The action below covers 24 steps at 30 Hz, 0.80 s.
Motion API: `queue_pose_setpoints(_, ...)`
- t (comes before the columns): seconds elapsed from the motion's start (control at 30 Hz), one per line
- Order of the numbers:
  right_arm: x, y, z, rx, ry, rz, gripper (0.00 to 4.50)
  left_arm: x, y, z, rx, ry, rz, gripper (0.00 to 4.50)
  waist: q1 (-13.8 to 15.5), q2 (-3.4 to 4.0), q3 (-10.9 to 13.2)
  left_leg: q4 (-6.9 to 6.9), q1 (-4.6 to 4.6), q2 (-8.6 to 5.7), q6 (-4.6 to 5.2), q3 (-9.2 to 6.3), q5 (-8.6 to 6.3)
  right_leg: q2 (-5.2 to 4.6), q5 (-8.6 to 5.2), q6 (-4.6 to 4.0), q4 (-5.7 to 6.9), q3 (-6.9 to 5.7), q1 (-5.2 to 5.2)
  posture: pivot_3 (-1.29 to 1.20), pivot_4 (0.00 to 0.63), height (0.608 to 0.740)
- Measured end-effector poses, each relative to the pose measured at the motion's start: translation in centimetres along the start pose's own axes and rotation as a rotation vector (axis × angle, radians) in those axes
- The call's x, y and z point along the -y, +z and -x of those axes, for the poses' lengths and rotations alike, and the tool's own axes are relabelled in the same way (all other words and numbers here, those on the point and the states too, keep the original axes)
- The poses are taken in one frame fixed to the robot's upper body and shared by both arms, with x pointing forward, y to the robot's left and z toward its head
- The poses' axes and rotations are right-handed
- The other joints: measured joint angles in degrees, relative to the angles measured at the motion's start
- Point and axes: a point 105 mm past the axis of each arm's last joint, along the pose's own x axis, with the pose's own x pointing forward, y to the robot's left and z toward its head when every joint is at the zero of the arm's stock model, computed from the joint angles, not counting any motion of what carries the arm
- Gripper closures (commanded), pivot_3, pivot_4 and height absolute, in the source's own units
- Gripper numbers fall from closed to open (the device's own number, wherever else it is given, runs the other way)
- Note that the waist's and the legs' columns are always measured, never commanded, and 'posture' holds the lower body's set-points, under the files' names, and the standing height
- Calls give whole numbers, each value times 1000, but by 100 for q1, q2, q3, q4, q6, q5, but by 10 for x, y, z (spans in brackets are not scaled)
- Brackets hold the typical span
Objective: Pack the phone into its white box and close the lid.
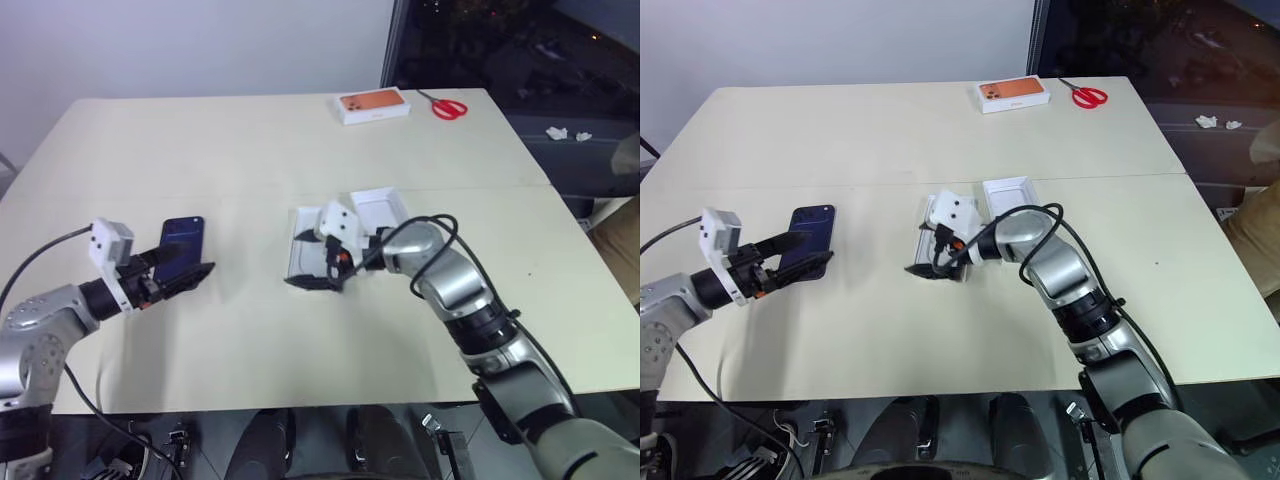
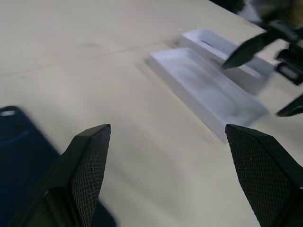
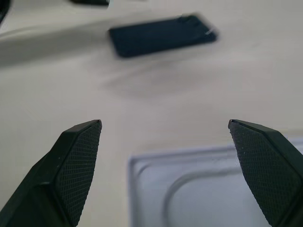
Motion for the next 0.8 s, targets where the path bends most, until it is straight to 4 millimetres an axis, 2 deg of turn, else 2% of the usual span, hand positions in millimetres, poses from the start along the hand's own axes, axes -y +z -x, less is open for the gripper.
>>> queue_pose_setpoints(0.1, 4, 4, -10, 26, -28, 21, 22, -19, -9, 4, -22, 87, 68, 409, 7, 0, 0, 3, 0, 0, 0, 0, 0, 0, 0, 0, 2, -1, 1, 0, 150, 740)
queue_pose_setpoints(0.17, 5, 7, -20, 47, -42, 20, 22, -33, -8, 10, 1, 151, 103, 409, 6, -2, -1, 3, 0, -1, -1, 0, 1, 0, 0, 0, 4, -1, 0, 0, 150, 740)
queue_pose_setpoints(0.33, 4, 30, -62, 105, -76, 100, 22, -64, 1, 18, 98, 280, 261, 409, -52, -3, -1, 2, 0, 0, -6, -1, 4, 4, 1, 1, 12, -2, -8, 0, 150, 740)
queue_pose_setpoints(0.43, -1, 42, -84, 118, -90, 195, 22, -75, -10, 23, 91, 330, 380, 409, -115, -6, -3, 1, 0, -2, -13, -1, 7, 3, 1, 1, 11, -2, -8, 0, 150, 740)
queue_pose_setpoints(0.57, -2, 30, -102, 79, -130, 215, 22, -82, -27, 28, 53, 353, 484, 409, -127, -16, -8, 3, 0, -5, -19, -4, 11, 1, 1, 1, 11, -2, -12, 0, 150, 740)
queue_pose_setpoints(0.67, -7, 14, -115, 20, -155, 208, 22, -88, -30, 28, 50, 362, 524, 409, -135, -18, -9, 1, 0, -5, -24, -6, 14, 2, 1, 1, 16, -2, -13, 0, 150, 740)
queue_pose_setpoints(0.73, -18, 9, -126, 2, -138, 201, 22, -93, -27, 22, 45, 365, 529, 409, -138, -18, -9, -2, 0, -5, -31, -7, 18, 3, 1, 1, 16, -3, -13, 0, 150, 740)
queue_pose_setpoints(0.8, -21, 6, -129, -7, -124, 218, 539, -93, -26, 14, 36, 345, 541, 409, -135, -20, -9, 1, 1, -8, -31, -9, 18, 2, 1, 1, 15, -3, -15, 0, 150, 740)
